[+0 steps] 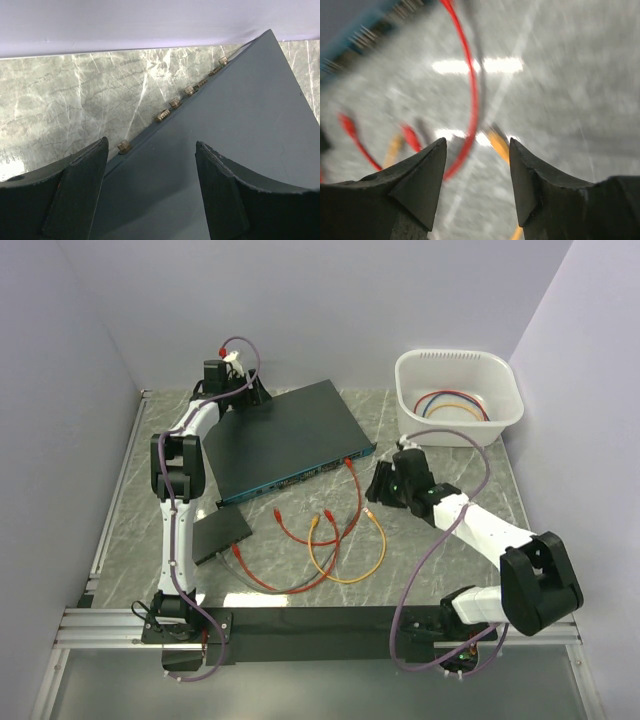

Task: Insert the plug into the switch port

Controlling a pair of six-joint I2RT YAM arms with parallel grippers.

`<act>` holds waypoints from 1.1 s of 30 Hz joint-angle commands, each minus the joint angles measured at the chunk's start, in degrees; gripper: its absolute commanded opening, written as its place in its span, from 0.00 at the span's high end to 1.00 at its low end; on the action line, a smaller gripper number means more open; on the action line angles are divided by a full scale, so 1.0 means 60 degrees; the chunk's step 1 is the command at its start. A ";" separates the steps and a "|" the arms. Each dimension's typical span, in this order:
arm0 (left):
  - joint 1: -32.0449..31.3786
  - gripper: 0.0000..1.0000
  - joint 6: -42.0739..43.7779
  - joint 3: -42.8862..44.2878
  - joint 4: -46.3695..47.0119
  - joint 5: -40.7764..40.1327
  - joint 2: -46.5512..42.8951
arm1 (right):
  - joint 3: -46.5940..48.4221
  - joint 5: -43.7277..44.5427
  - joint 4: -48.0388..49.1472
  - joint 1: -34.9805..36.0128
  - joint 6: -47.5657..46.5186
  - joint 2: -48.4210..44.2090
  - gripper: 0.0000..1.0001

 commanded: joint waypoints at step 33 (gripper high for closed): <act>-0.0320 0.25 -0.0355 -0.0573 -0.1086 0.0512 0.0131 | 0.0773 0.0825 -0.1559 0.1034 -0.0429 0.2109 0.84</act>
